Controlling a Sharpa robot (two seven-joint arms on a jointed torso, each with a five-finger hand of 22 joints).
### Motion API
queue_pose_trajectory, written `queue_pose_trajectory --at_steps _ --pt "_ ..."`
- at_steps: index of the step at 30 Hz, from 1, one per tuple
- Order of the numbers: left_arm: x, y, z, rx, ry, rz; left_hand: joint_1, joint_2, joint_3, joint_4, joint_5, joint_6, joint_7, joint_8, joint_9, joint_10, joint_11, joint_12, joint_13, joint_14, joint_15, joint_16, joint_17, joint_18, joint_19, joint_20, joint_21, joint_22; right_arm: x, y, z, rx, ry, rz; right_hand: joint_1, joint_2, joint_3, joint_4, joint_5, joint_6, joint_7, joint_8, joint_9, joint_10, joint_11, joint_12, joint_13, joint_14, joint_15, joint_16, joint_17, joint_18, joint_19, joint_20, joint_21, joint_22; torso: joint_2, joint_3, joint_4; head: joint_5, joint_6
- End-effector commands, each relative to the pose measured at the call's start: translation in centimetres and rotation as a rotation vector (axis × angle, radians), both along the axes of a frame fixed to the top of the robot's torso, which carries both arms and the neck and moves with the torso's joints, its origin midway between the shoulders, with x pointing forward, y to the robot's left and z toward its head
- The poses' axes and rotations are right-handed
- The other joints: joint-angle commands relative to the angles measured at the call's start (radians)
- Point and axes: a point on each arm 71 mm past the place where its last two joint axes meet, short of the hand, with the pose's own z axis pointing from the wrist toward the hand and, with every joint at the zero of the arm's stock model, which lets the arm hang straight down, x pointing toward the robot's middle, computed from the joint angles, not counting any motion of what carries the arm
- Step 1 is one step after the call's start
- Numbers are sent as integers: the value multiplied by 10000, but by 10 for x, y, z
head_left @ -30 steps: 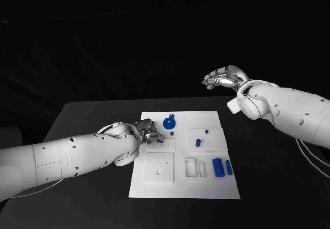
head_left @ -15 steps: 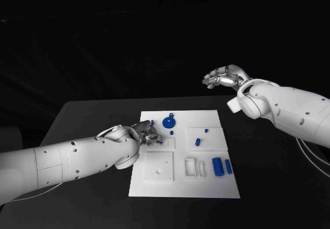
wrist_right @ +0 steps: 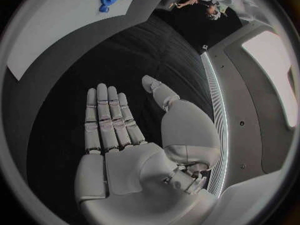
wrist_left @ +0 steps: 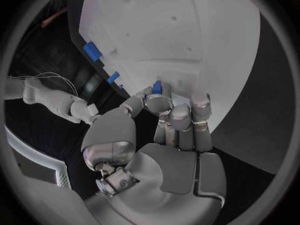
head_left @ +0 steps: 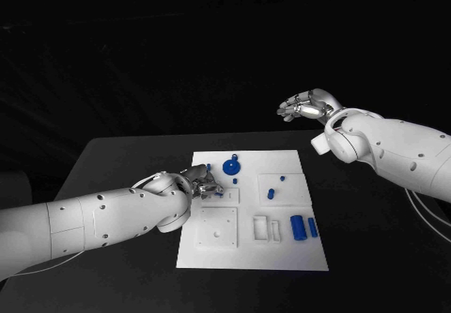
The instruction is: Assemble the parts on the task board
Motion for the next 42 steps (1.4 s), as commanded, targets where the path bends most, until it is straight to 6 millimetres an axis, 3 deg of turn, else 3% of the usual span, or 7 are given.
queue_pose_trajectory --at_steps 1,35,42 --pt "-1 -2 1 51 -187 -226 171 28 178 156 -30 1685 -794 270 4 -326 -267 -46 -14 374 -518 49 -16 222 -18 -904 39 52 0 1 0 56 37 112 -56 47 -55 6 61 0 28 51 -17 67 9 -70 -18 -2 49 -33 -16 209 -17 59 -59 -14 0 3 -16 25 -17" --pt "-4 -2 -10 377 474 -408 198 -15 182 175 -44 1675 -786 284 -18 -322 -257 -40 -26 367 -509 53 -41 222 -35 -899 33 47 0 1 -4 102 125 100 -95 80 -78 18 75 -7 30 55 -39 72 13 -87 -70 -14 58 -50 -33 222 -29 78 -82 -29 5 -1 -4 16 -88" --pt "-4 -1 -10 403 510 -410 527 -446 205 57 88 1693 -781 345 -68 -300 -247 -3 -37 367 -495 92 -86 237 -39 -905 43 43 0 1 -4 117 124 93 -162 107 -103 41 95 -15 34 56 -58 75 15 -100 -110 -22 64 -63 -45 232 -36 93 -98 -39 3 -5 -1 48 -117"
